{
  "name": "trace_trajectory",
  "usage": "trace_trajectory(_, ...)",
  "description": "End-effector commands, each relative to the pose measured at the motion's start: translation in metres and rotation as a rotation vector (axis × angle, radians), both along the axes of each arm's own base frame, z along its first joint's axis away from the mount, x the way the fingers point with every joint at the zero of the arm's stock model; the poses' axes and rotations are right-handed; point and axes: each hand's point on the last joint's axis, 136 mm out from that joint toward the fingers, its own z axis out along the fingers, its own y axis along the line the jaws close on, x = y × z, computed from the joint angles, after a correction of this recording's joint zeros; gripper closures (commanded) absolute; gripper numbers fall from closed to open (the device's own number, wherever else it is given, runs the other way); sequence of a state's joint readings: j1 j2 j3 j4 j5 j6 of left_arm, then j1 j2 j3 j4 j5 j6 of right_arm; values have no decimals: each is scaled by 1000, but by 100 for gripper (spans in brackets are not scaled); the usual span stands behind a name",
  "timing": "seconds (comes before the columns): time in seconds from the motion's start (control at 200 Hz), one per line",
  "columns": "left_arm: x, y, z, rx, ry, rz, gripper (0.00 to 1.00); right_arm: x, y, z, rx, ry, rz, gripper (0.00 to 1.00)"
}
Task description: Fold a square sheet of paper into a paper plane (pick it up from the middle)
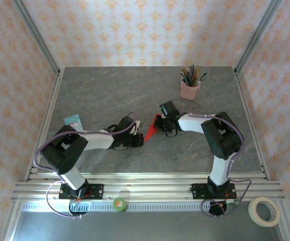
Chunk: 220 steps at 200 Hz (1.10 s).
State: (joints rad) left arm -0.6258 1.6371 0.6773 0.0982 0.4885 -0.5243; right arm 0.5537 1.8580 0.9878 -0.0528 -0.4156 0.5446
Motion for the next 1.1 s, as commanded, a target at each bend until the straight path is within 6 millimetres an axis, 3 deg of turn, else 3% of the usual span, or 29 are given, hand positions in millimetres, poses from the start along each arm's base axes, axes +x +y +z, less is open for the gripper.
trace_trajectory(0.0, -26, 26, -13, 98, 84, 8, 100, -54, -53, -74, -266, 223, -16, 98)
trace_trajectory(0.245, 16, 7, 66, -28, -126, 68, 100, -55, -29, -51, -147, 198, -9, 98)
trace_trajectory(0.335, 26, -3, 77, -92, -153, 89, 100, -56, -20, -37, -95, 179, -14, 98)
trace_trajectory(0.576, 41, -31, 59, -207, -84, 112, 100, -52, -6, -10, 2, 140, -29, 98)
trace_trajectory(0.716, 42, -43, 52, -240, -57, 98, 100, -47, -3, -5, 13, 128, -36, 98)
trace_trajectory(1.096, 33, -28, 9, -130, 5, 121, 100, -33, 2, 7, 41, 95, -41, 98)
